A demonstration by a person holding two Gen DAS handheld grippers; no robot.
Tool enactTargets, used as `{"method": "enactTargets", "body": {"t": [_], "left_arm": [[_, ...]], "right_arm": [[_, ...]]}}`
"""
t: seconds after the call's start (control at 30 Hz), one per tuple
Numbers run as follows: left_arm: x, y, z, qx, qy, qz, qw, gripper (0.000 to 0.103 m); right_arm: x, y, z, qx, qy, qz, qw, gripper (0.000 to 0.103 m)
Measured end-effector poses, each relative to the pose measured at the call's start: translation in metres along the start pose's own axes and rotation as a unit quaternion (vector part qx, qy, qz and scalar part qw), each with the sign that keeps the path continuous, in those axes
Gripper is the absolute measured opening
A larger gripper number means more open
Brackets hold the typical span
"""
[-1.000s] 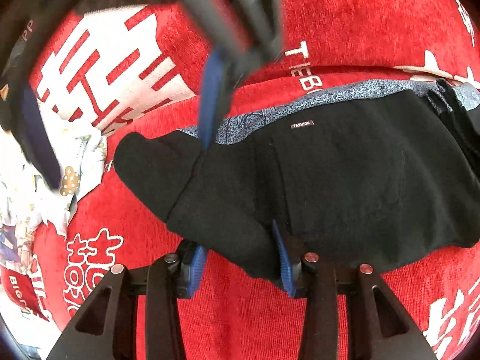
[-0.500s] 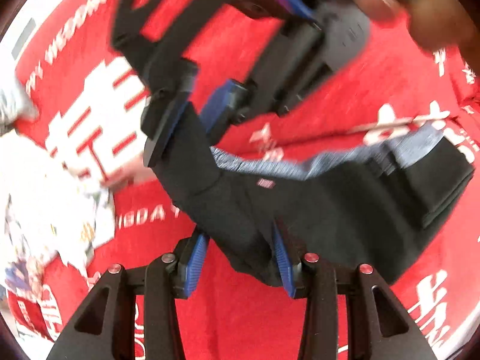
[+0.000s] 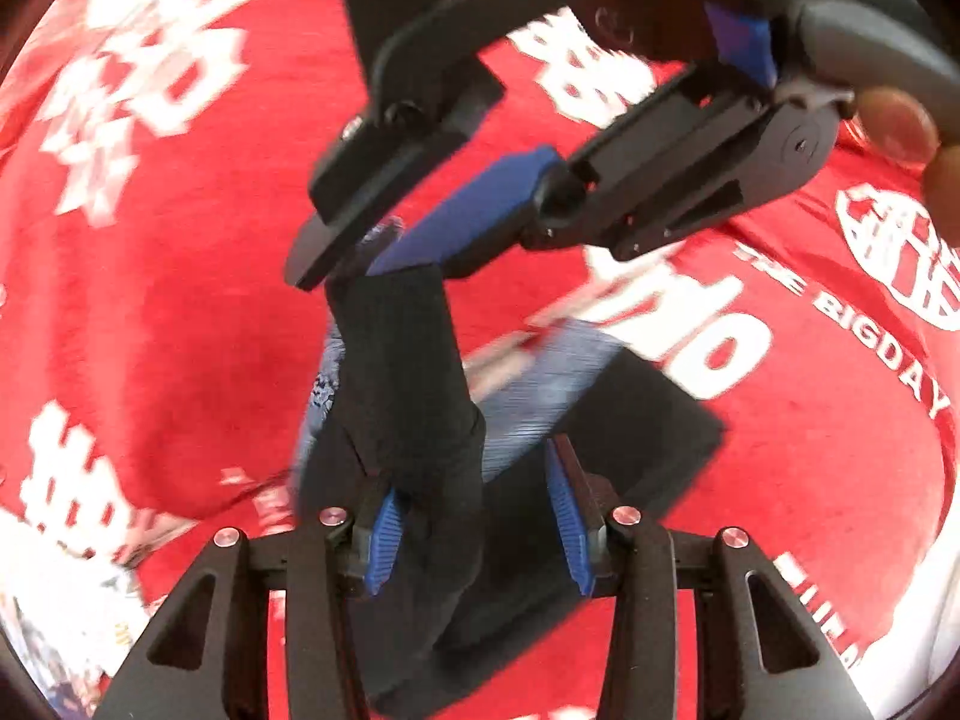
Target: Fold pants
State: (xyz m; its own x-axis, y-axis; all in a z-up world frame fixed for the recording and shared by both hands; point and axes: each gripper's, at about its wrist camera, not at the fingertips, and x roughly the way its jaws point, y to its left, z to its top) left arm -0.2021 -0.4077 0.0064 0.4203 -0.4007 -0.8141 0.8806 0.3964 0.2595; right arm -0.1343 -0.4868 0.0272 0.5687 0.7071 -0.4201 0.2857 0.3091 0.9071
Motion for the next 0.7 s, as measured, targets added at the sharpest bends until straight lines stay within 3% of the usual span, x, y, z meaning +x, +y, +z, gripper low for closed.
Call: {"method": "enactTargets", "body": {"t": [0.1, 0.23, 0.33, 0.43, 0.53, 0.63, 0.7], "left_arm": [[0.039, -0.054, 0.0, 0.021, 0.04, -0.012, 0.9989, 0.044], [0.066, -0.09, -0.007, 0.037, 0.069, -0.009, 0.9969, 0.045], [0.063, -0.102, -0.01, 0.062, 0.061, 0.001, 0.9962, 0.045], [0.06, -0.108, -0.013, 0.083, 0.062, 0.001, 0.9947, 0.045], [0.054, -0.108, -0.008, 0.08, 0.068, 0.0, 0.9945, 0.045], [0.057, -0.111, -0.003, 0.066, 0.082, -0.015, 0.9943, 0.045], [0.057, -0.108, 0.001, 0.051, 0.091, -0.025, 0.9942, 0.048]], "right_arm": [[-0.029, -0.069, -0.012, 0.062, -0.028, -0.008, 0.998, 0.018], [-0.04, -0.148, -0.029, 0.129, -0.037, -0.018, 0.991, 0.018], [-0.037, -0.177, -0.039, 0.155, -0.043, -0.011, 0.987, 0.022], [-0.037, -0.187, -0.038, 0.162, -0.044, -0.002, 0.986, 0.045], [-0.032, -0.174, -0.033, 0.136, -0.026, -0.008, 0.99, 0.044], [-0.035, -0.165, -0.029, 0.113, -0.019, -0.057, 0.992, 0.042], [-0.033, -0.169, -0.028, 0.11, -0.007, -0.148, 0.983, 0.042]]}}
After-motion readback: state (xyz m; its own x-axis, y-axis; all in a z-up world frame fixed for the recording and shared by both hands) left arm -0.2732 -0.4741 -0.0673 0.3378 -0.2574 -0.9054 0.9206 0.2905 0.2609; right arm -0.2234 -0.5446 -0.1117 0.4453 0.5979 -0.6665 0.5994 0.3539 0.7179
